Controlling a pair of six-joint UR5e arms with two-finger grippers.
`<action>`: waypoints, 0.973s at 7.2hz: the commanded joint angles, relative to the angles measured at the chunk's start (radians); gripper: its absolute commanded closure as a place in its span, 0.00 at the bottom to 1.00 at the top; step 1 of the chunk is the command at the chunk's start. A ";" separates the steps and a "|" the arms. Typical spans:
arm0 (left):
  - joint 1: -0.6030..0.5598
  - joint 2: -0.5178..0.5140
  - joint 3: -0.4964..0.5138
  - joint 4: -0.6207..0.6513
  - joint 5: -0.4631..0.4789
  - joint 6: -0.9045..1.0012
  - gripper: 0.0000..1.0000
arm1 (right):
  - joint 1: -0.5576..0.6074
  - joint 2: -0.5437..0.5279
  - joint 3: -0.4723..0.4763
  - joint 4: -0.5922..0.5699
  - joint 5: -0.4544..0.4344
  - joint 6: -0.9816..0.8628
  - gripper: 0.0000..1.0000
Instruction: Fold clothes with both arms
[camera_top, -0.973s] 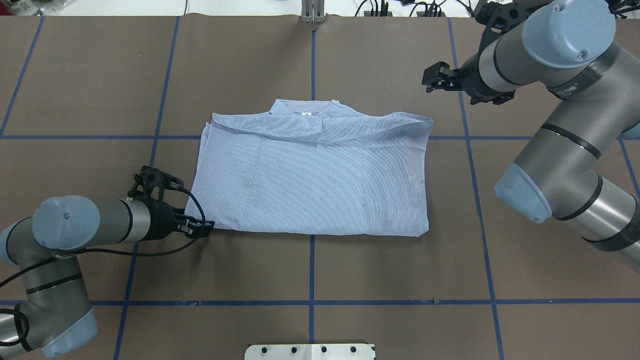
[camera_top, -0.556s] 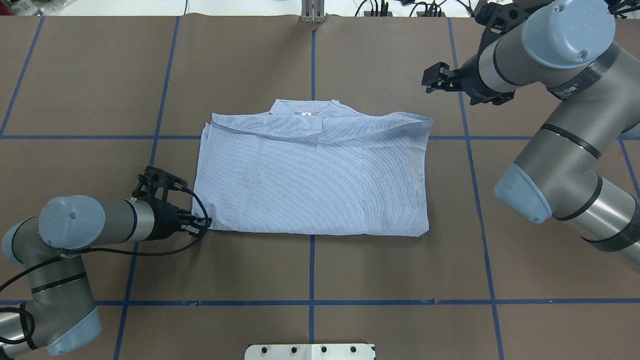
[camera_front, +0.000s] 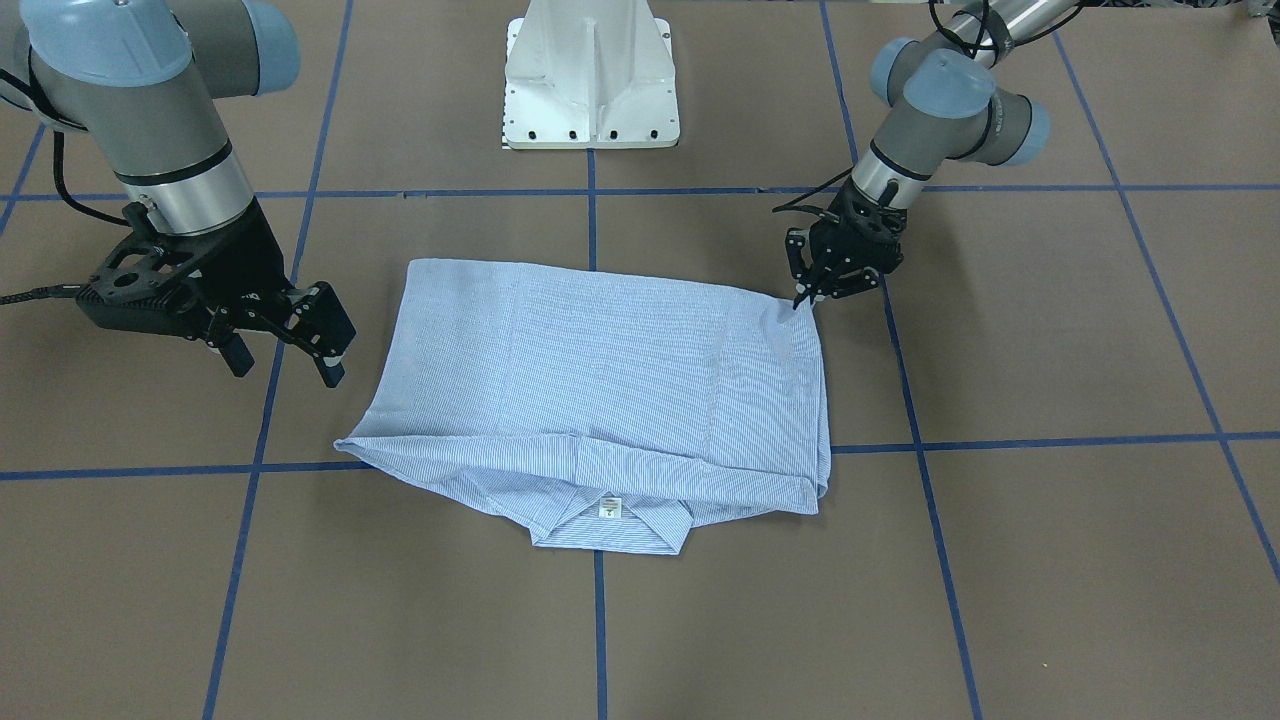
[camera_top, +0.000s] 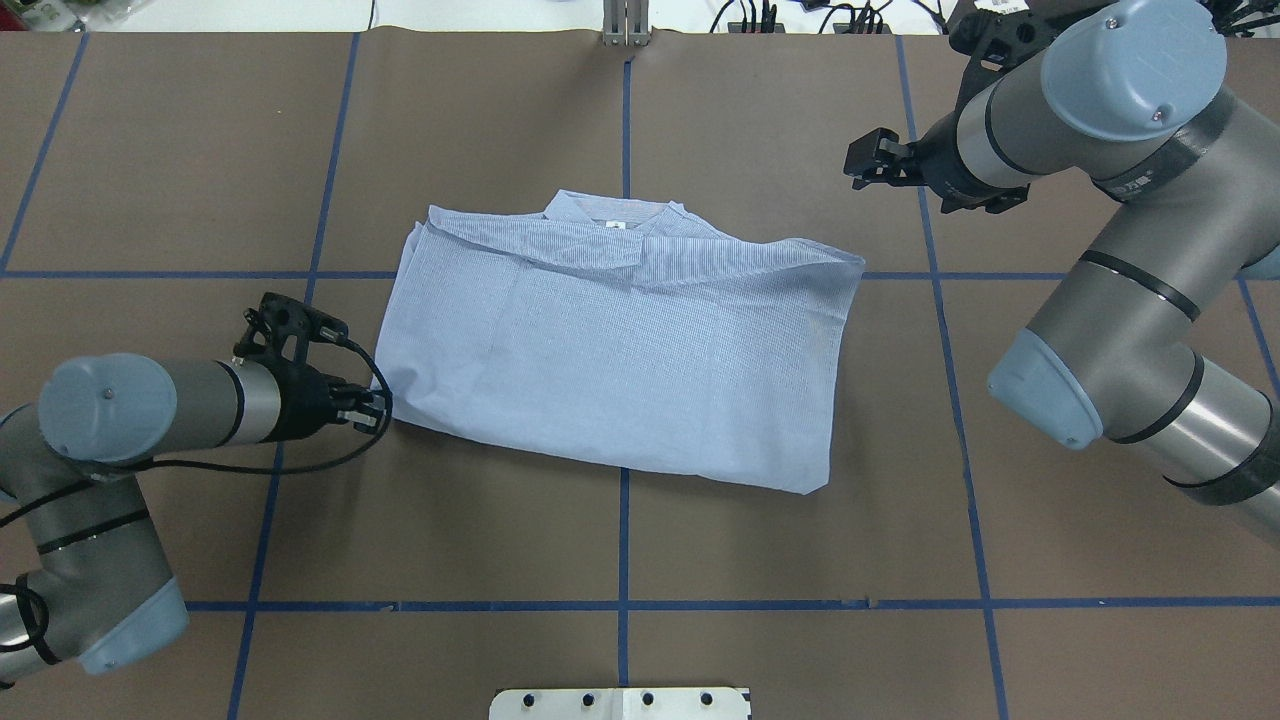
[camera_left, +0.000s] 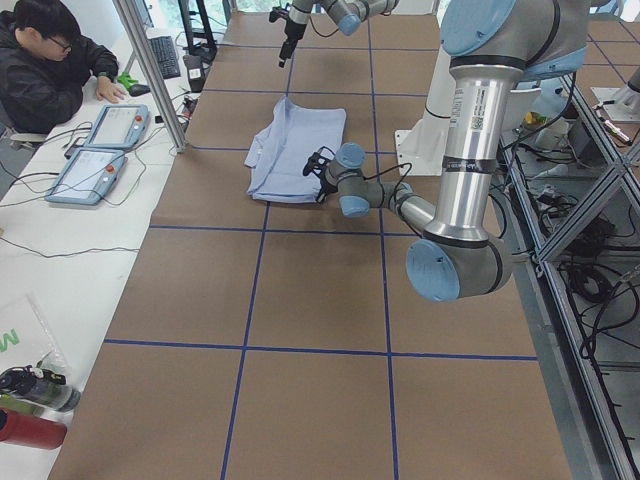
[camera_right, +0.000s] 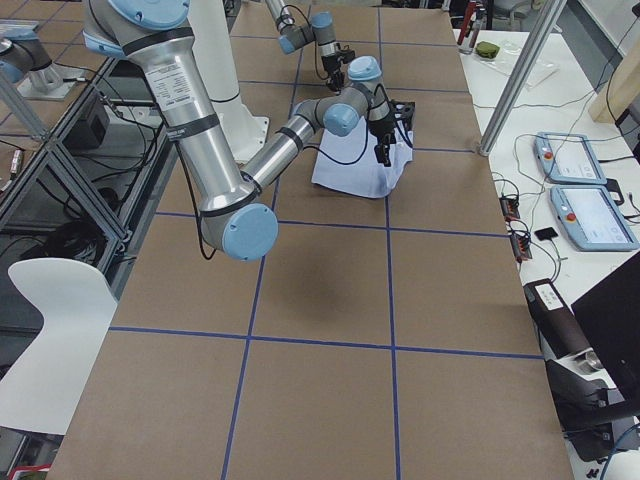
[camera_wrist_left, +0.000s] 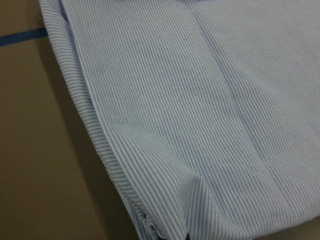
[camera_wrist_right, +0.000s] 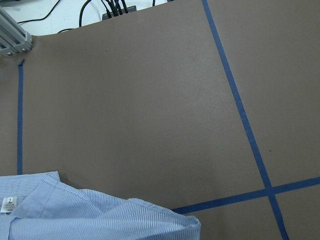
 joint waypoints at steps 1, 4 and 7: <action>-0.161 -0.062 0.120 0.008 -0.003 0.143 1.00 | -0.006 -0.004 0.000 0.004 0.000 0.000 0.00; -0.285 -0.418 0.529 0.002 0.000 0.181 1.00 | -0.008 -0.004 0.000 0.006 0.001 0.000 0.00; -0.294 -0.729 0.865 -0.032 0.037 0.162 1.00 | -0.008 -0.003 0.001 0.006 0.004 0.000 0.00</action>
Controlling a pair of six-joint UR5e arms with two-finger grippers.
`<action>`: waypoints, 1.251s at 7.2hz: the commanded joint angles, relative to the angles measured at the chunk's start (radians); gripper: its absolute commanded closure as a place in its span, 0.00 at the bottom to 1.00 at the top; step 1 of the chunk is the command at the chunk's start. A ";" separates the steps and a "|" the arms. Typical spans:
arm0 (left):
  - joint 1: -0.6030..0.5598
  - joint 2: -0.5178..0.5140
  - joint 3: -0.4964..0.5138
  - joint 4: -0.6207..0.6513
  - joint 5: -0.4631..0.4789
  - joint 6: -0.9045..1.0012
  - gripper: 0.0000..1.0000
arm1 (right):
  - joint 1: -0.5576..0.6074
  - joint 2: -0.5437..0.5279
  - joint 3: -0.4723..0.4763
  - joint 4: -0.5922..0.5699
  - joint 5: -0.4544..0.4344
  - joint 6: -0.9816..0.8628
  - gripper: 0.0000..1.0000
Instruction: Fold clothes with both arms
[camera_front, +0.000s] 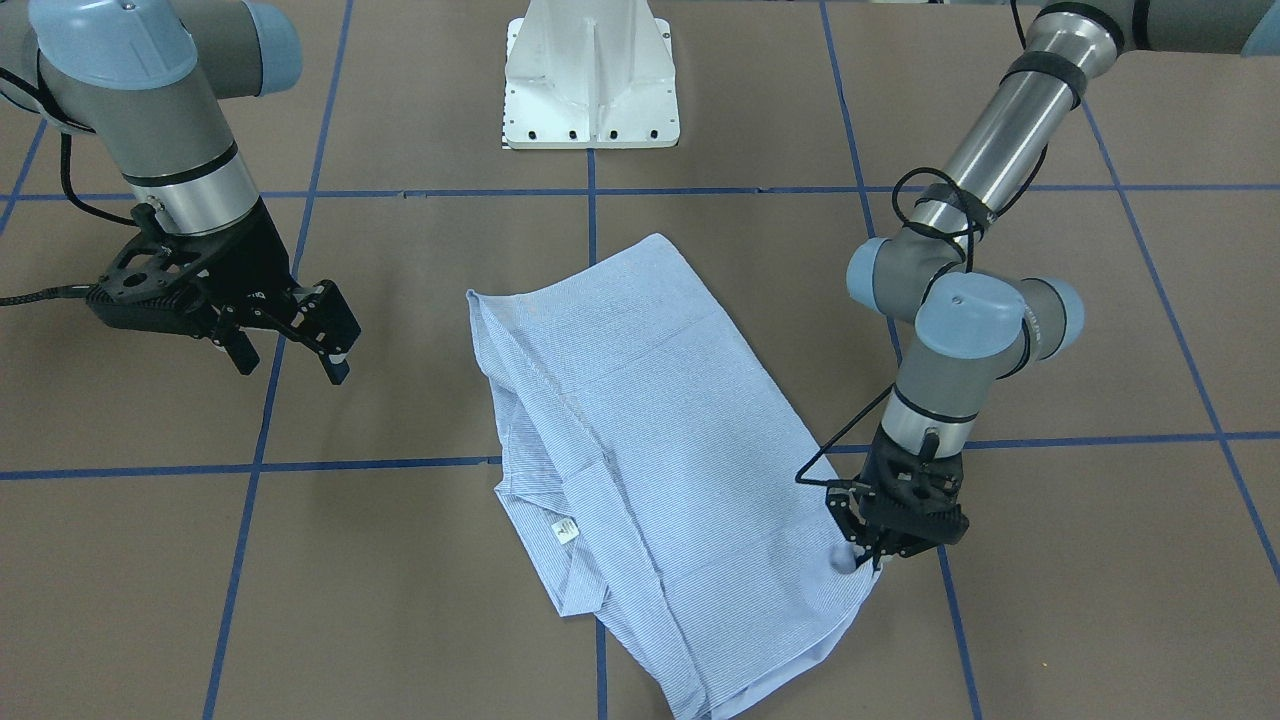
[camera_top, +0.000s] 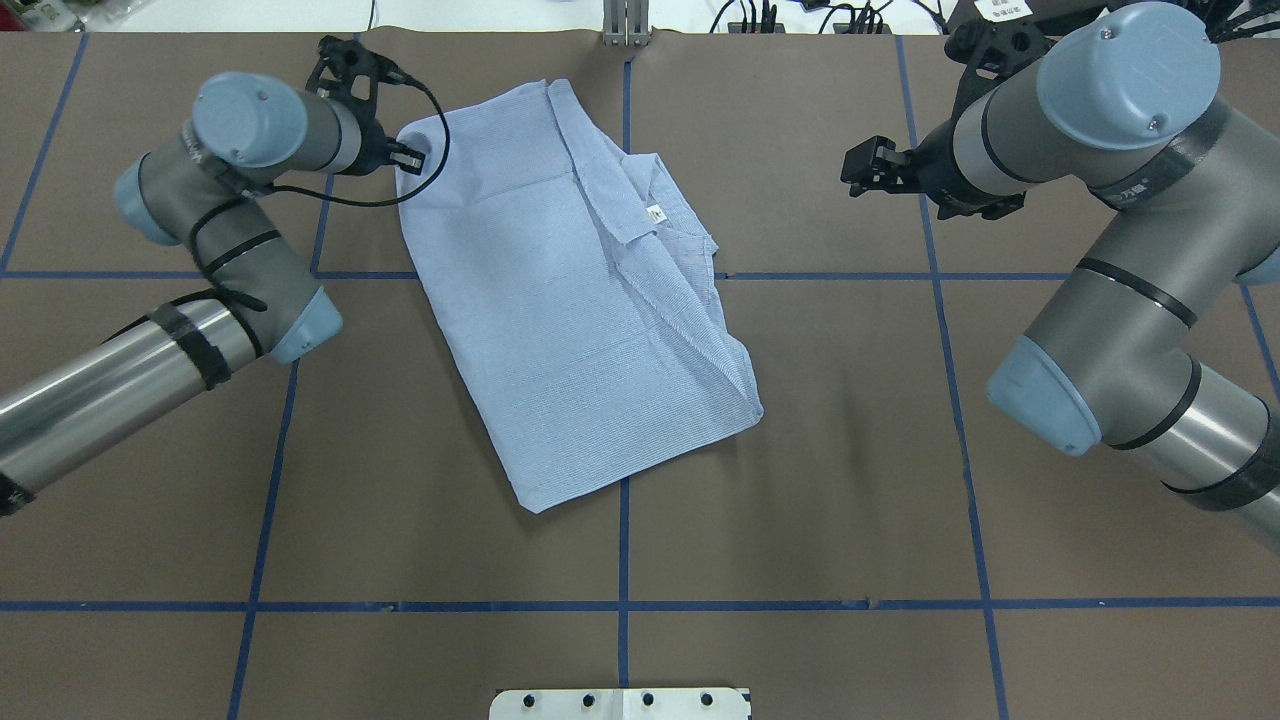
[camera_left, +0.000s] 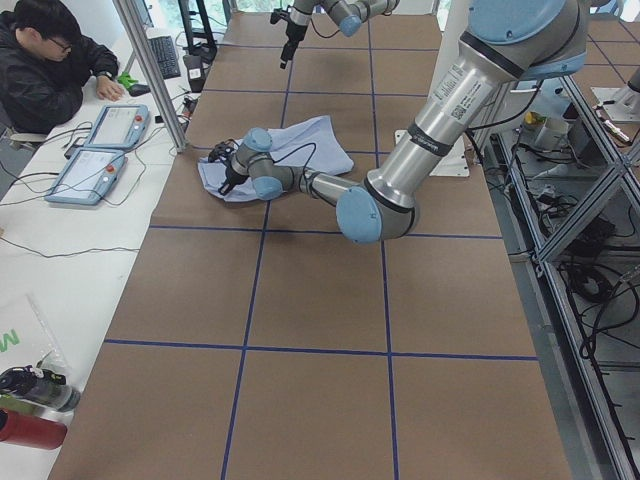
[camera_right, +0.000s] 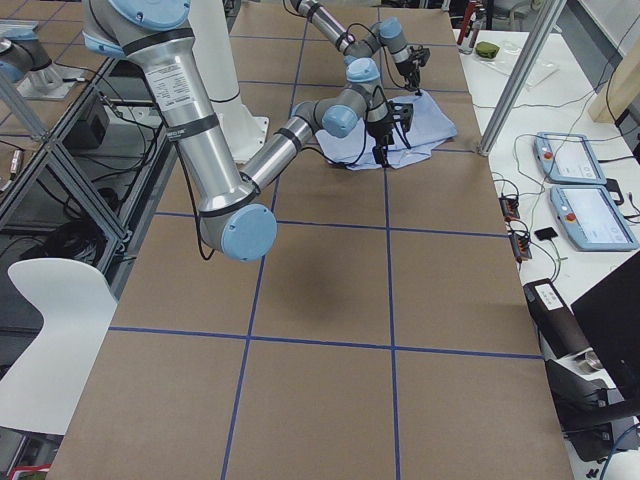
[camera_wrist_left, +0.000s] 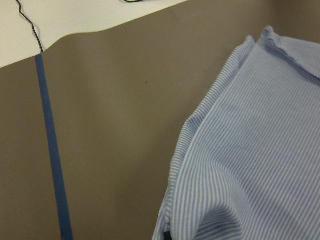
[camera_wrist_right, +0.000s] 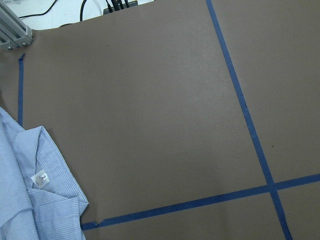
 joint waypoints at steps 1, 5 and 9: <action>-0.010 -0.118 0.139 -0.040 0.012 -0.007 1.00 | -0.002 0.003 0.000 0.000 0.001 0.000 0.00; -0.096 0.041 -0.120 0.010 -0.217 0.050 0.00 | -0.064 0.054 -0.006 -0.011 -0.011 0.122 0.00; -0.094 0.170 -0.281 0.008 -0.215 0.033 0.00 | -0.318 0.195 -0.032 -0.170 -0.255 0.398 0.00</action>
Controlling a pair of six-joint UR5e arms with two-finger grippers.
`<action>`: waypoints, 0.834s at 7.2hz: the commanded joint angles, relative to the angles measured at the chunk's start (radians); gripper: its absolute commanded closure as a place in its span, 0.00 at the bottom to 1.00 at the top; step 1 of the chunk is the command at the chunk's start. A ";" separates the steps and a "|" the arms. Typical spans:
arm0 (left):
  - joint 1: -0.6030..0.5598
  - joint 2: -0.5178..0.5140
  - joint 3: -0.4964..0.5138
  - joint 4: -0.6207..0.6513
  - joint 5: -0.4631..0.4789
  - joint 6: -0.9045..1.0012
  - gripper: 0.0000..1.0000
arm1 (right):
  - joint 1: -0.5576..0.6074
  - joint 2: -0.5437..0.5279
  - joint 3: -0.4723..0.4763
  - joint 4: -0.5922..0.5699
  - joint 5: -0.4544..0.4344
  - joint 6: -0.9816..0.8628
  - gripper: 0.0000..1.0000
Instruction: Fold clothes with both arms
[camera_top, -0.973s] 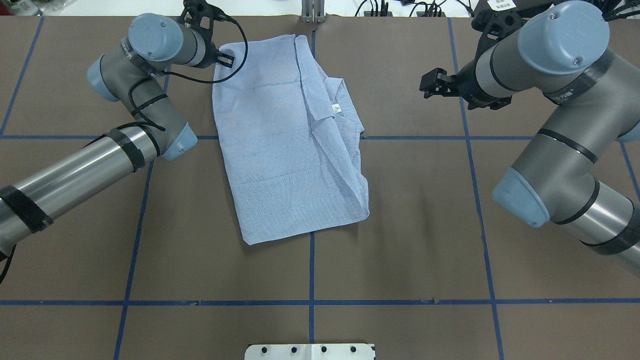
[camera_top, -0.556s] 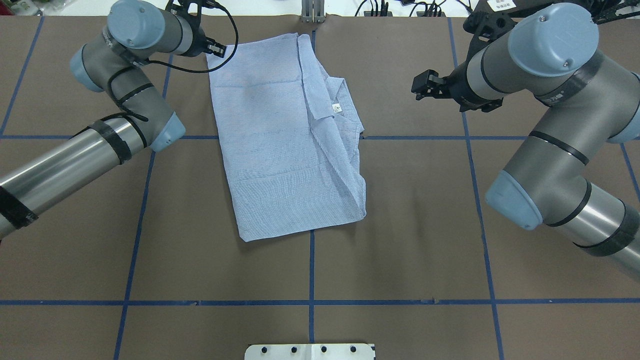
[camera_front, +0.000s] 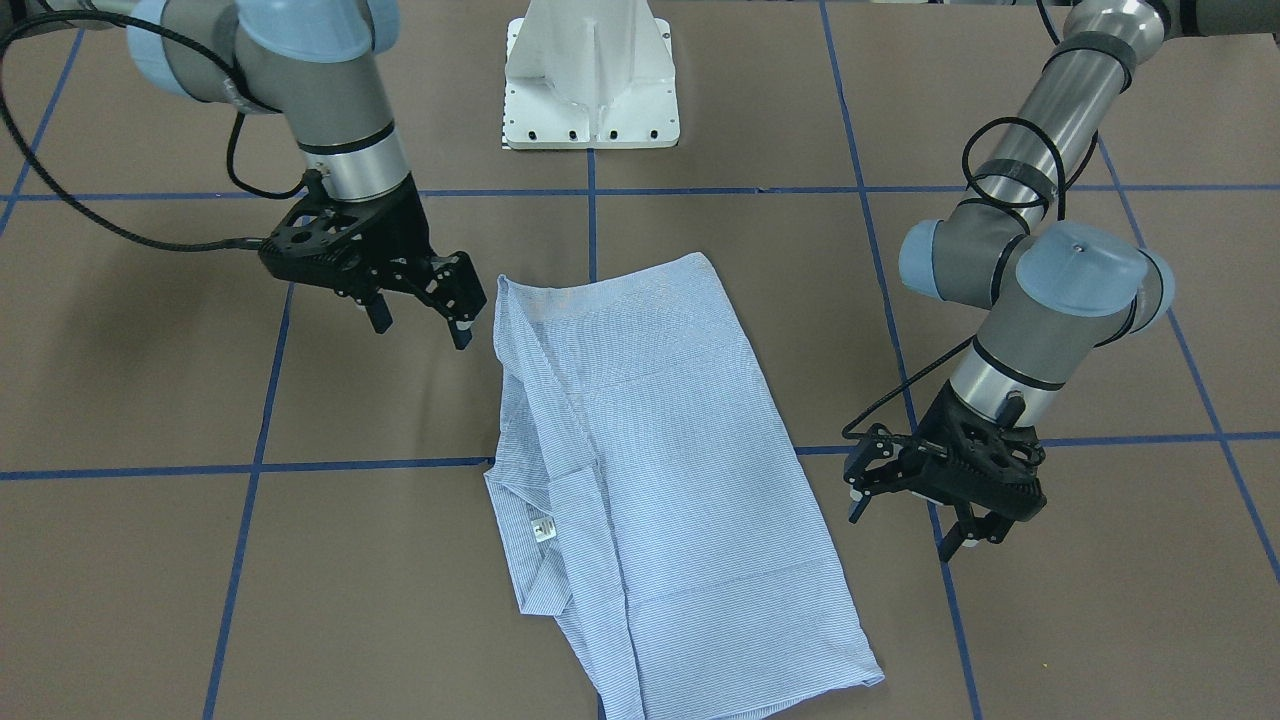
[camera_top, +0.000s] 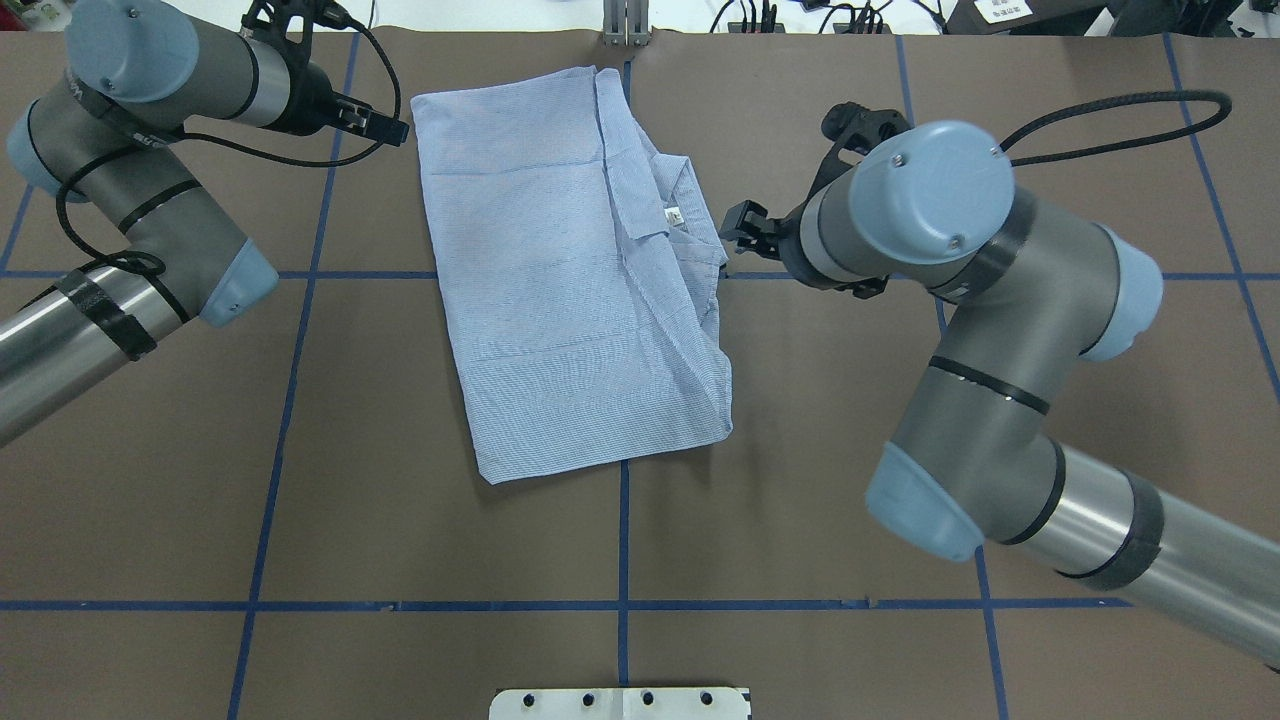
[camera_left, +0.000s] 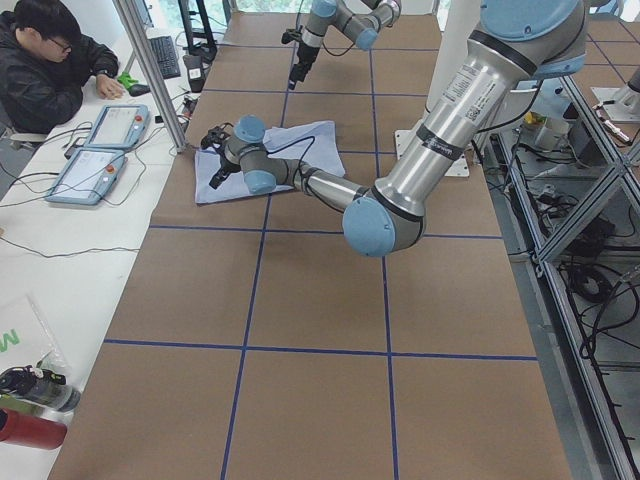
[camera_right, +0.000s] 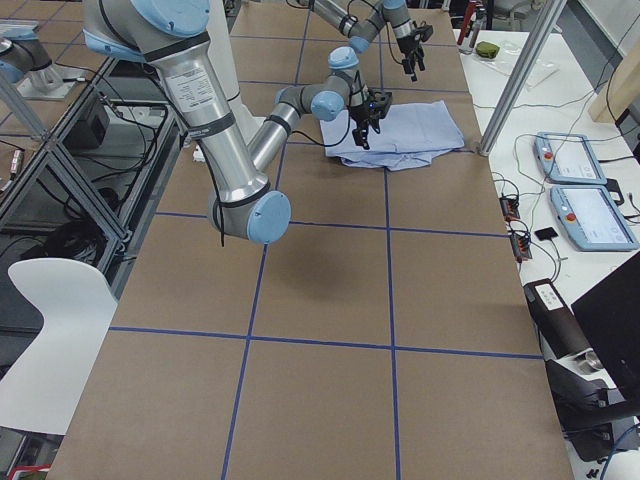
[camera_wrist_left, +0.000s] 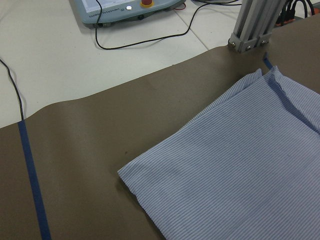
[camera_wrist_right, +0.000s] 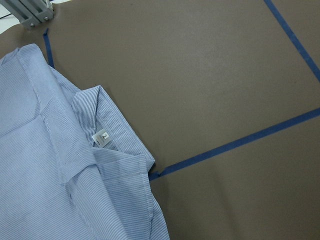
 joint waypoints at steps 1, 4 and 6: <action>0.004 0.022 -0.018 -0.006 -0.002 -0.005 0.00 | -0.134 0.095 -0.076 -0.066 -0.142 0.194 0.00; 0.005 0.030 -0.018 -0.009 -0.002 -0.003 0.00 | -0.159 0.227 -0.263 -0.068 -0.162 0.429 0.06; 0.007 0.031 -0.024 -0.009 -0.002 -0.005 0.00 | -0.197 0.273 -0.348 -0.063 -0.171 0.553 0.10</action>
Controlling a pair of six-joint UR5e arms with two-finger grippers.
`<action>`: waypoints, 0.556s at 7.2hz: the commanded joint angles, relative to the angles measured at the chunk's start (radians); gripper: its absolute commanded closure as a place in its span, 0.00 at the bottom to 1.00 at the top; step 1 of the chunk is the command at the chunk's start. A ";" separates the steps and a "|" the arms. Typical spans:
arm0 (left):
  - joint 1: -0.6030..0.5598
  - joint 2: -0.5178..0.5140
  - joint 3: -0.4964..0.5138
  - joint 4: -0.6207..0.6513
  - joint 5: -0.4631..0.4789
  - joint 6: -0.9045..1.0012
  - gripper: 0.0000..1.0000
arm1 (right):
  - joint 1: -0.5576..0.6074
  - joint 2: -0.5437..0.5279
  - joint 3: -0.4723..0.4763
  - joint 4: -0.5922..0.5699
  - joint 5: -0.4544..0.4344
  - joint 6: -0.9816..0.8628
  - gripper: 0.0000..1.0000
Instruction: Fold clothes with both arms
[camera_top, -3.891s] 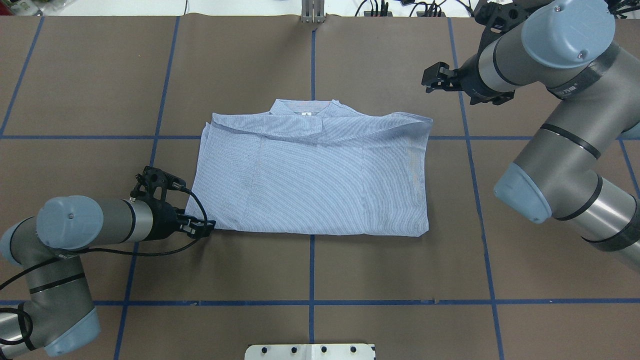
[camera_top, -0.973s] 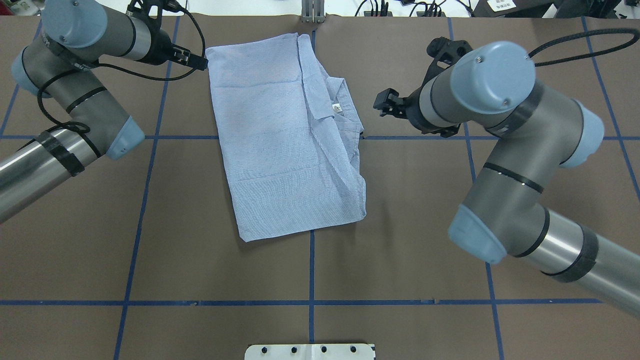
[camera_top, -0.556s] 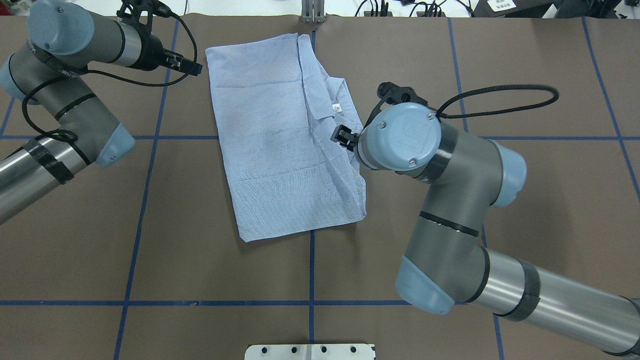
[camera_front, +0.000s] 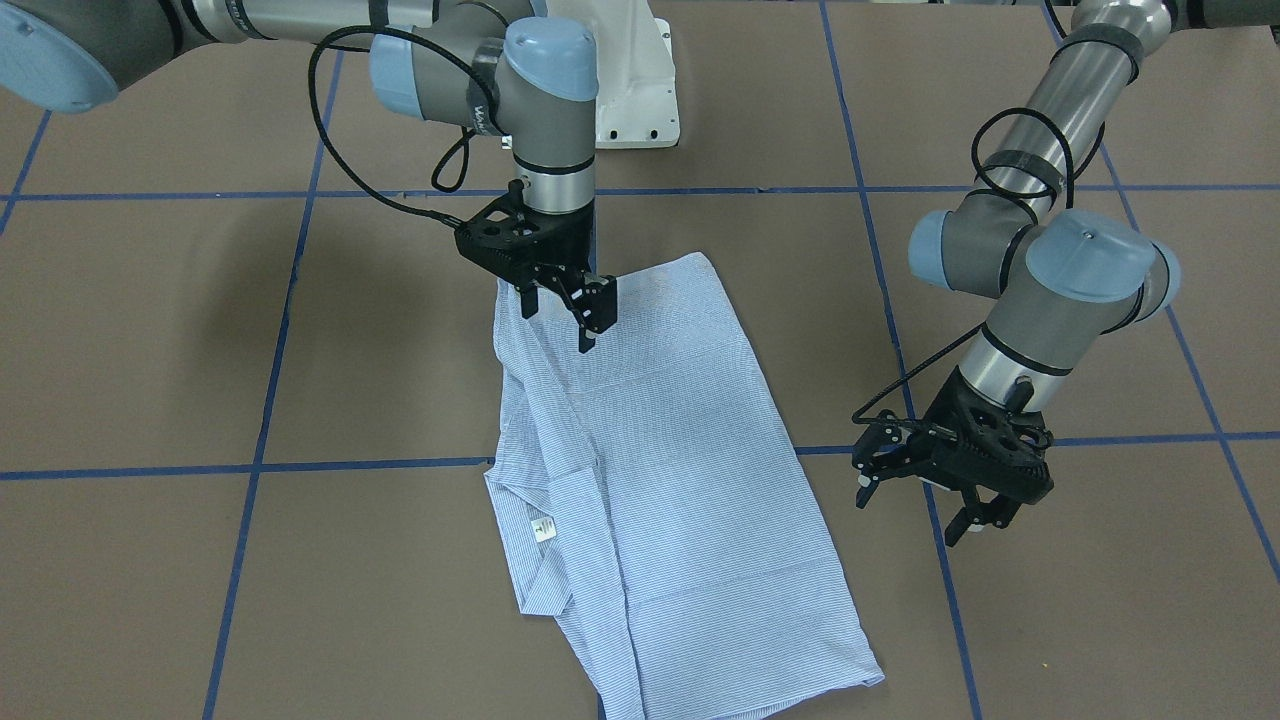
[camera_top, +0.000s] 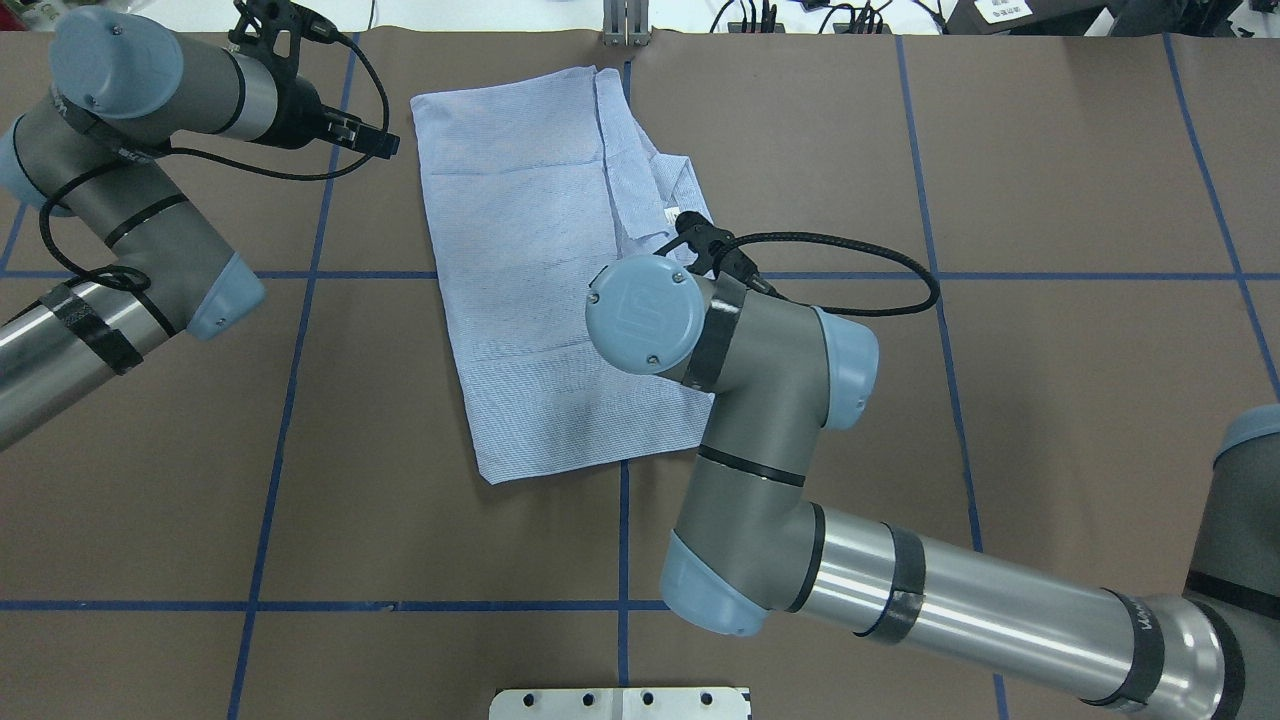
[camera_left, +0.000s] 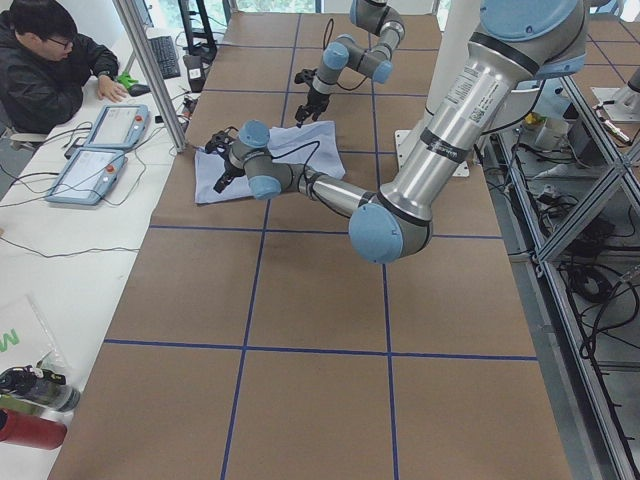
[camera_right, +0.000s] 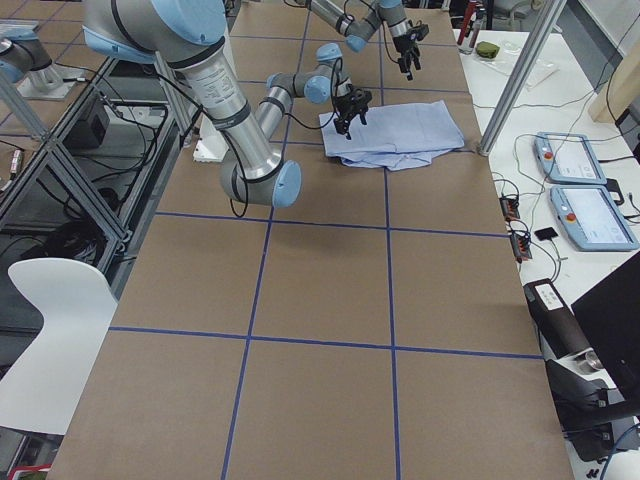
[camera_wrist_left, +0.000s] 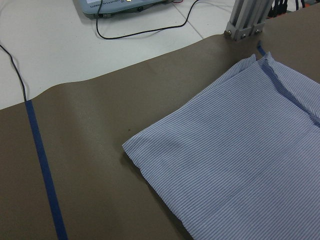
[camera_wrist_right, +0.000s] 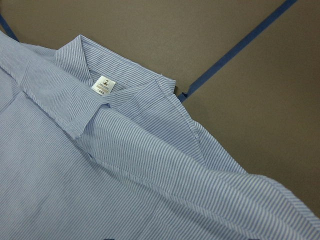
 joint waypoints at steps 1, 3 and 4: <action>0.001 0.002 -0.006 0.000 0.000 -0.001 0.00 | -0.036 -0.002 -0.047 0.001 -0.006 0.067 0.10; 0.003 0.002 -0.006 0.000 0.000 -0.001 0.00 | -0.039 -0.052 -0.045 -0.006 -0.008 -0.001 0.10; 0.003 0.002 -0.007 0.000 0.000 -0.001 0.00 | -0.037 -0.087 -0.045 -0.007 -0.008 -0.029 0.09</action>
